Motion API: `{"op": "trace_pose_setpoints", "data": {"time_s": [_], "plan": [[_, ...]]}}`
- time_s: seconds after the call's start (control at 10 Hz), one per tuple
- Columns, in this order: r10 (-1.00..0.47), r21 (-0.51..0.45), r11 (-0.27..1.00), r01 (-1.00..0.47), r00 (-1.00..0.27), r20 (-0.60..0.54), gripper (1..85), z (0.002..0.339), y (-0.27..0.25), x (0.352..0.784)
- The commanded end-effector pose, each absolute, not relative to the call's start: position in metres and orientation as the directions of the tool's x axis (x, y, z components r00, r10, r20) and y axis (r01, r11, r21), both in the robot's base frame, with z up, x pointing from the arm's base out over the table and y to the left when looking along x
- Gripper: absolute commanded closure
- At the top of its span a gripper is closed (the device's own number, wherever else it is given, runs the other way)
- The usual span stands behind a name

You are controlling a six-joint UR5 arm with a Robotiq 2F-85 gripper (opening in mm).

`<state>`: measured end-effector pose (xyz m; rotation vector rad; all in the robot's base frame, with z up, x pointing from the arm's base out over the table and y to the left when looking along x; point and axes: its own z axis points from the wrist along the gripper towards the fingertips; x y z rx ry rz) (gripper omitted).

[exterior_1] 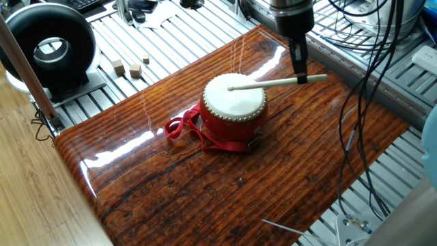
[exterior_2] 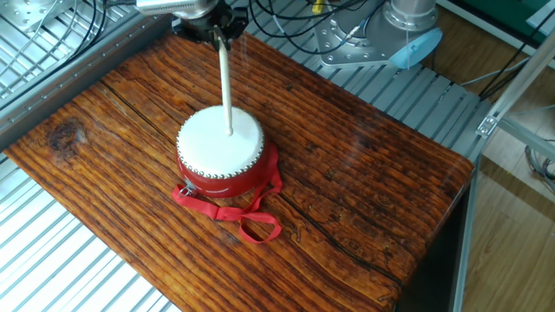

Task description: Play the drum

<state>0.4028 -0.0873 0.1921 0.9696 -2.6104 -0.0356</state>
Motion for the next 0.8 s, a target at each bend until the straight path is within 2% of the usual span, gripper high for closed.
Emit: {"op": "trace_pose_setpoints", "data": {"time_s": [0.0, 0.3, 0.4, 0.5, 0.6, 0.7], "plan": [[-0.644, 0.115, 0.755, -0.645, -0.698, 0.311, 84.7, 0.189, -0.09, 0.413], [-0.64, 0.085, 0.755, -0.651, -0.7, 0.318, 84.7, 0.16, -0.099, 0.425], [-0.637, 0.081, 0.748, -0.658, -0.679, 0.366, 84.7, 0.151, -0.108, 0.415], [-0.619, 0.05, 0.727, -0.685, -0.621, 0.481, 84.7, 0.161, -0.132, 0.399], [-0.57, -0.021, 0.705, -0.709, -0.585, 0.577, 84.7, 0.178, -0.157, 0.394], [-0.542, -0.077, 0.685, -0.724, -0.578, 0.61, 84.7, 0.188, -0.168, 0.399]]}}
